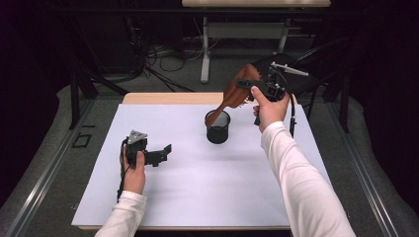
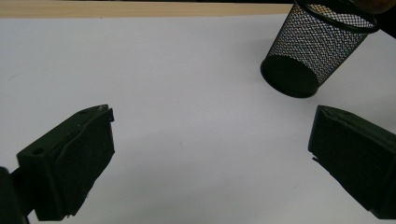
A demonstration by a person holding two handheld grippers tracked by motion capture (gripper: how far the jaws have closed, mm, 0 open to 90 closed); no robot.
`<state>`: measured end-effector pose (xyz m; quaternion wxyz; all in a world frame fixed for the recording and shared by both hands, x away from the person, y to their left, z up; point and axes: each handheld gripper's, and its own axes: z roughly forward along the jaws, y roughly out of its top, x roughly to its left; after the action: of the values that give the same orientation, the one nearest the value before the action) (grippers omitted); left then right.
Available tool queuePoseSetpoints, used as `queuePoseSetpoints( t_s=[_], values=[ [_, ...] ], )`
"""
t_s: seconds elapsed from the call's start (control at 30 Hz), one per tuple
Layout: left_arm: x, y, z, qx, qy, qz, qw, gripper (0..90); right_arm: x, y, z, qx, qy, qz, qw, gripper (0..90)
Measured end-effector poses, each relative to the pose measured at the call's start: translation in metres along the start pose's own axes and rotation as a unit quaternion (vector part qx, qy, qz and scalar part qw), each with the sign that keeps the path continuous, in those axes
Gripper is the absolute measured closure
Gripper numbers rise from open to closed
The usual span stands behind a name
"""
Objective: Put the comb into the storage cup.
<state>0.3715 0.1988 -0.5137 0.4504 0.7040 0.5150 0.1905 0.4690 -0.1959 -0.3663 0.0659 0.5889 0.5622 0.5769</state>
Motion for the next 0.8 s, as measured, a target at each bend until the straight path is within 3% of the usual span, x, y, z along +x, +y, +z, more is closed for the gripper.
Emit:
queuePoseSetpoints(
  t_s=[0.43, 0.8],
  values=[
    [0.0023, -0.0019, 0.0011, 0.002, -0.009, -0.005, 0.9999, 0.3, -0.0042, 0.0021, 0.0042, -0.019, -0.022, 0.007, 0.9996, 47.3],
    [0.0027, -0.0019, 0.0006, -0.001, -0.009, -0.010, 0.9999, 0.3, -0.0077, 0.0023, 0.0061, -0.033, -0.045, -0.003, 0.9985, 47.2]
  ],
)
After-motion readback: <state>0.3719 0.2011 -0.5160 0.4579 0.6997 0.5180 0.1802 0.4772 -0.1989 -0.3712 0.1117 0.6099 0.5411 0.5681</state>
